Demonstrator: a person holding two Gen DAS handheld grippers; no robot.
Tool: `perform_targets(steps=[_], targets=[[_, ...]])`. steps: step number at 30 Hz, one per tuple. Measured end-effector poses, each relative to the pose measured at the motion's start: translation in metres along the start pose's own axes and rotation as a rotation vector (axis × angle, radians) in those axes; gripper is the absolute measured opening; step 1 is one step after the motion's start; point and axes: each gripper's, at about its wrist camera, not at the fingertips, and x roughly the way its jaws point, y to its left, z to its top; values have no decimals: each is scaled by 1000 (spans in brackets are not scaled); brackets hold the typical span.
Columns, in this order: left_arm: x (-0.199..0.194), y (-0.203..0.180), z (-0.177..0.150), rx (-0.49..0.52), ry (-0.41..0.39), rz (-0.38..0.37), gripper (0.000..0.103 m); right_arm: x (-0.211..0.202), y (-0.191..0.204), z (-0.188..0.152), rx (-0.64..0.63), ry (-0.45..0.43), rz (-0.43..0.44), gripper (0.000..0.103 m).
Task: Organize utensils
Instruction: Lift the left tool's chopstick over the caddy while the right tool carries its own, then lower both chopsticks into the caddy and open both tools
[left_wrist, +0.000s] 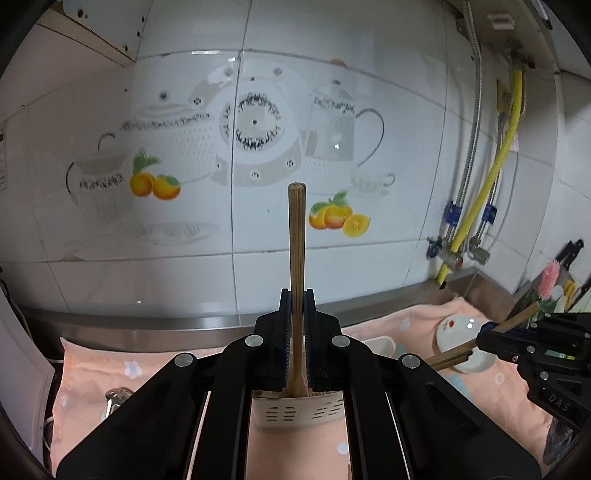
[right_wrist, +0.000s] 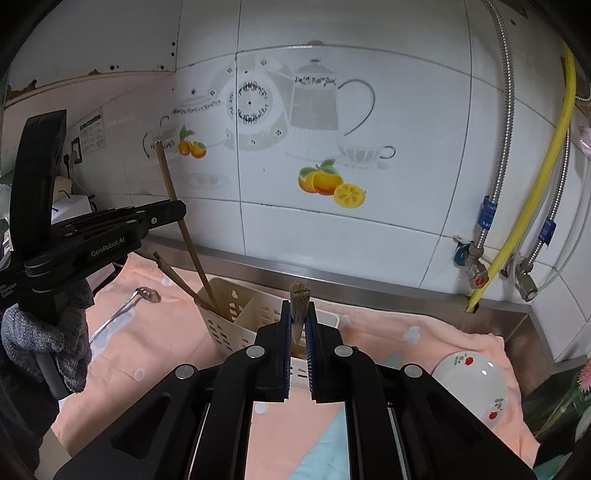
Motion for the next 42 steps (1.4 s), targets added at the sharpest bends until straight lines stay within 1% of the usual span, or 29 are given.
perform_targets(steps=[8, 12, 26, 29, 30, 31, 32, 33, 34, 35, 37, 38, 39, 41, 42], targets=[[14, 3, -13, 4, 60, -6, 6, 18, -1, -8, 9, 40, -3, 7], [16, 4, -16, 10, 76, -2, 6, 23, -2, -10, 15, 50, -3, 7], [19, 7, -22, 7, 100, 5, 7, 28, -1, -12, 22, 59, -1, 7], [18, 7, -21, 9, 104, 8, 7, 27, -1, -13, 24, 53, -2, 10], [18, 7, -21, 8, 104, 6, 9, 27, -1, -13, 24, 49, -1, 14], [18, 7, -21, 7, 105, 4, 14, 26, -1, -12, 25, 46, -2, 19], [18, 6, -21, 8, 104, 9, 18, 25, -1, -12, 25, 44, -2, 21], [17, 6, -21, 8, 101, 16, 26, 24, 0, -13, 23, 43, -2, 24], [16, 6, -21, 6, 98, 16, 31, 24, 0, -13, 23, 41, -4, 27], [15, 6, -21, 3, 95, 16, 33, 23, 0, -13, 23, 39, -4, 29], [13, 5, -21, 6, 93, 21, 39, 20, 0, -13, 26, 32, -2, 41], [12, 5, -22, 10, 89, 25, 44, 19, -1, -14, 26, 29, -4, 43], [11, 4, -22, 12, 85, 27, 47, 18, -1, -14, 26, 27, -4, 44], [8, 4, -22, 15, 83, 29, 49, 16, -1, -14, 25, 22, -6, 49], [6, 4, -22, 14, 82, 32, 54, 15, -2, -14, 27, 18, -10, 54]])
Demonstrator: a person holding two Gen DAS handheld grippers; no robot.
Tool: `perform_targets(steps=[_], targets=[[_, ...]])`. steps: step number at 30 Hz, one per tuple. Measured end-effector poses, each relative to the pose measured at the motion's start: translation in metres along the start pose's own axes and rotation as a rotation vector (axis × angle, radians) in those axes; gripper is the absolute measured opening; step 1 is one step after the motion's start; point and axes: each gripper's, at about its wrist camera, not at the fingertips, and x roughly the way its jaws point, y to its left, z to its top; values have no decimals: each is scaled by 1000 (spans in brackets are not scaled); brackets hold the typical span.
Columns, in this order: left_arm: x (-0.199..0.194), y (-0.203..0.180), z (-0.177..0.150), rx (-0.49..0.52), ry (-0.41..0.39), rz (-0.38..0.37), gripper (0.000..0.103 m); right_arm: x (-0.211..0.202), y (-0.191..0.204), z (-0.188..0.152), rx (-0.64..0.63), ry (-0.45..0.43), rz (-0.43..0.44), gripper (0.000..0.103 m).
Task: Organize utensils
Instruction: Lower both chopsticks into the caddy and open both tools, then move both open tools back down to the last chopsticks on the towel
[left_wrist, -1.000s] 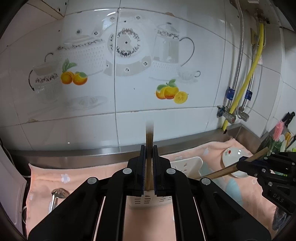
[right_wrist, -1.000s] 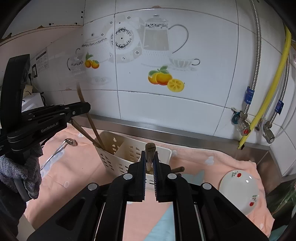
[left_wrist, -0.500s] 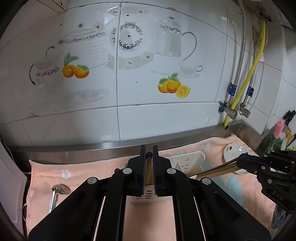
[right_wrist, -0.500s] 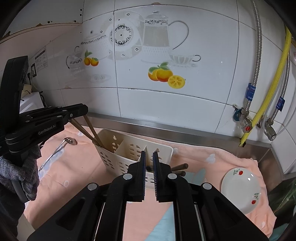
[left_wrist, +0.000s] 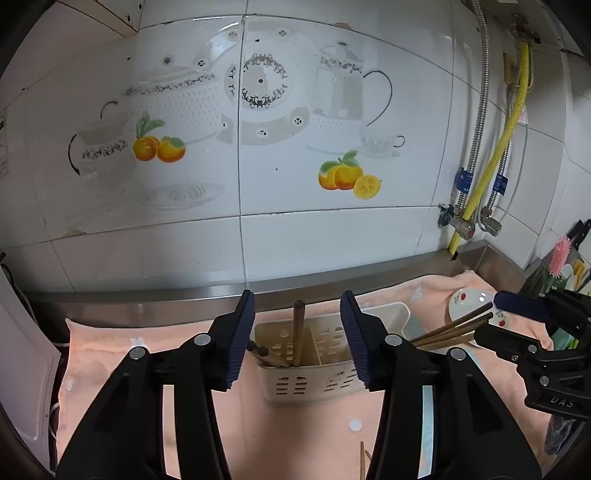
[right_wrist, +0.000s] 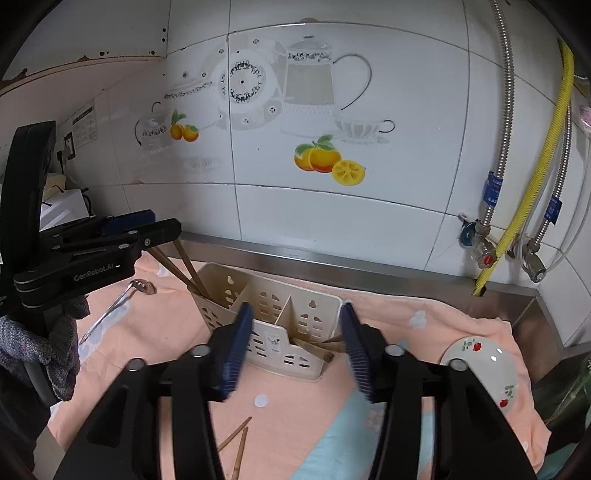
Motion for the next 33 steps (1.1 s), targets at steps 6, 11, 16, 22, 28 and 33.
perform_targets(steps=[6, 11, 16, 22, 28, 33], targets=[[-11, 2, -2, -2, -19, 22, 71, -8, -2, -2, 4, -13, -12, 64], [-23, 3, -7, -4, -30, 28, 78, -15, -1, -6, 9, -19, -17, 68], [-34, 3, -13, 0, -39, 35, 84, -24, -1, -10, 9, -29, -21, 73], [-50, 6, -26, -11, -44, 43, 91, -37, 0, -19, 9, -44, -22, 79], [-68, 9, -43, -14, -50, 48, 94, -52, 4, -32, 1, -59, -33, 82], [-82, 16, -63, -33, -48, 50, 96, -62, 8, -48, -2, -60, -27, 85]])
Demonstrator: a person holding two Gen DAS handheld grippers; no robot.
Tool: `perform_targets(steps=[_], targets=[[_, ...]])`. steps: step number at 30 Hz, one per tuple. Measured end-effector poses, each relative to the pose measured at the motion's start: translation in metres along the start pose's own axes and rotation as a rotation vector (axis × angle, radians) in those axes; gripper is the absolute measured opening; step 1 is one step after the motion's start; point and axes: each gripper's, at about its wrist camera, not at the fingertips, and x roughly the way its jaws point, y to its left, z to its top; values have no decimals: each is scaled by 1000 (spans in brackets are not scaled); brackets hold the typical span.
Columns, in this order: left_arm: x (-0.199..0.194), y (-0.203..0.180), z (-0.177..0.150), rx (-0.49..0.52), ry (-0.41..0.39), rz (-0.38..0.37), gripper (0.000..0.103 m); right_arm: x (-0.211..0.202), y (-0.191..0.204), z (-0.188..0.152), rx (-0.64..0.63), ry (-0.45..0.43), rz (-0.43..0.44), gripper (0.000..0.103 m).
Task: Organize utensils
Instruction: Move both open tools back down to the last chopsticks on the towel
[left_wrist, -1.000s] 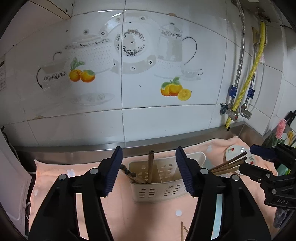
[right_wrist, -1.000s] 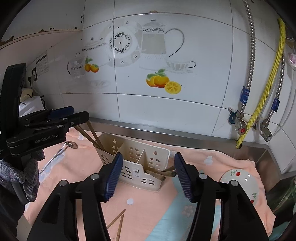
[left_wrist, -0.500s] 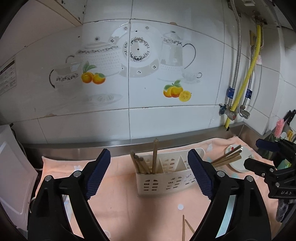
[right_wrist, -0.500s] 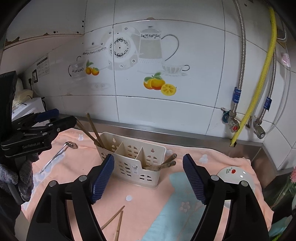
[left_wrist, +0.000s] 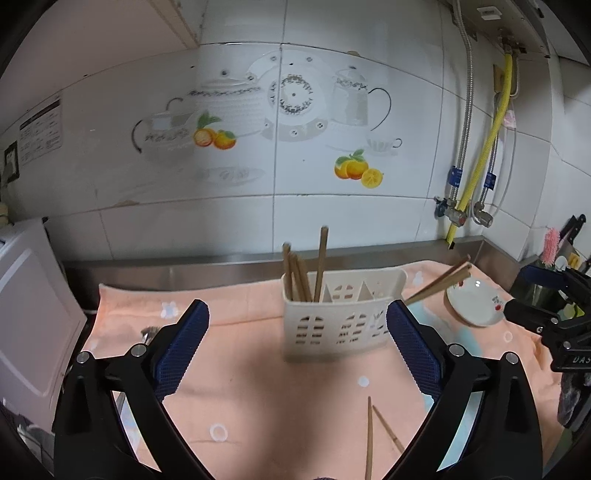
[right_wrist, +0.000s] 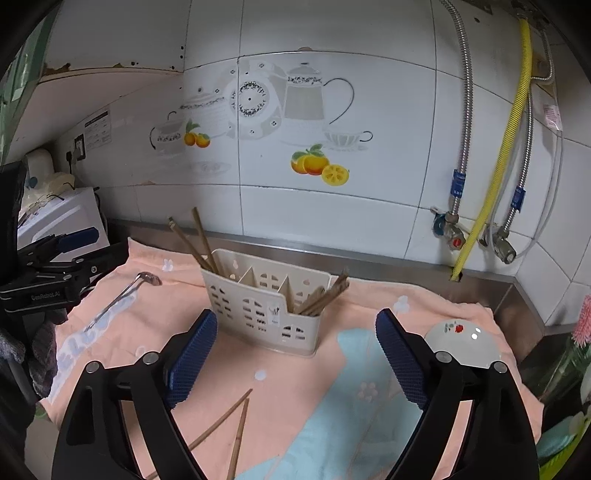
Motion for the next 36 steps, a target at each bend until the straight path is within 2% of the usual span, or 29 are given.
perform_targets(steps=[13, 20, 33, 36], targets=[[-22, 20, -49, -51, 38, 17, 98, -16, 15, -61, 12, 28, 35, 89], [-30, 23, -82, -47, 65, 43, 98, -23, 26, -98, 9, 43, 38, 90], [-30, 37, -135, -104, 145, 62, 98, -18, 44, -173, 53, 130, 68, 90], [-29, 39, -145, -109, 162, 73, 98, -14, 49, -187, 62, 150, 72, 86]])
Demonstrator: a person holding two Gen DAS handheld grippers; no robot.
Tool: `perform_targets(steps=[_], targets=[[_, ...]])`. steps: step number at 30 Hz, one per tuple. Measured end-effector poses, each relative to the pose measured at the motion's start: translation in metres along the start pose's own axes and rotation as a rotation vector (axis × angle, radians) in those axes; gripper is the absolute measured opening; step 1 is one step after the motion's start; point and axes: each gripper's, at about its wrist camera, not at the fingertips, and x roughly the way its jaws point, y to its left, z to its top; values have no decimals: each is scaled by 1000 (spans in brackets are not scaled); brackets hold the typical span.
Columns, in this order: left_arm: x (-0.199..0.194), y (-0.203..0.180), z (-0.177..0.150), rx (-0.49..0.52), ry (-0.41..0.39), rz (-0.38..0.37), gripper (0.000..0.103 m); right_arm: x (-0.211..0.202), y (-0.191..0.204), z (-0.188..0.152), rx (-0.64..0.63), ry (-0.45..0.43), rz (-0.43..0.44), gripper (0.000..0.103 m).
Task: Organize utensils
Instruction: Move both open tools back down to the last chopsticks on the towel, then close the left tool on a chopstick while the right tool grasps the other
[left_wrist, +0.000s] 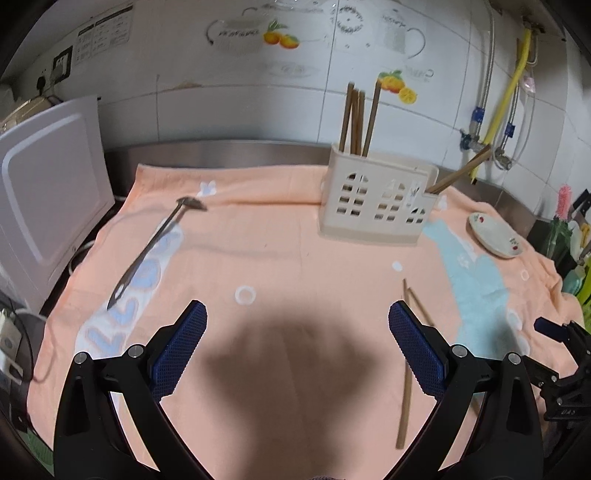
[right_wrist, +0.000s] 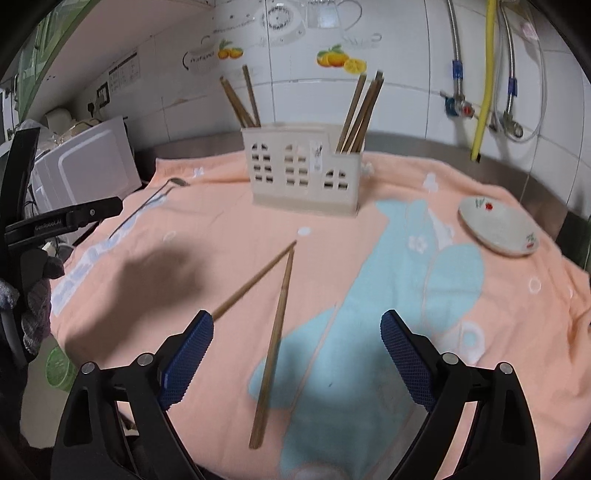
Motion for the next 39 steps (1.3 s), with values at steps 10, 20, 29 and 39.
perform_targets(steps=[10, 20, 29, 39], targets=[[11, 13, -29, -52, 65, 5, 98, 23, 14, -33, 15, 73, 22, 65], [16, 19, -48, -71, 107, 1, 98, 38, 19, -43, 41, 117, 65, 44], [16, 7, -56, -44, 122, -32, 96, 45, 20, -44, 43, 141, 70, 28], [19, -19, -66, 17, 151, -79, 89, 52, 16, -46, 58, 161, 52, 15]])
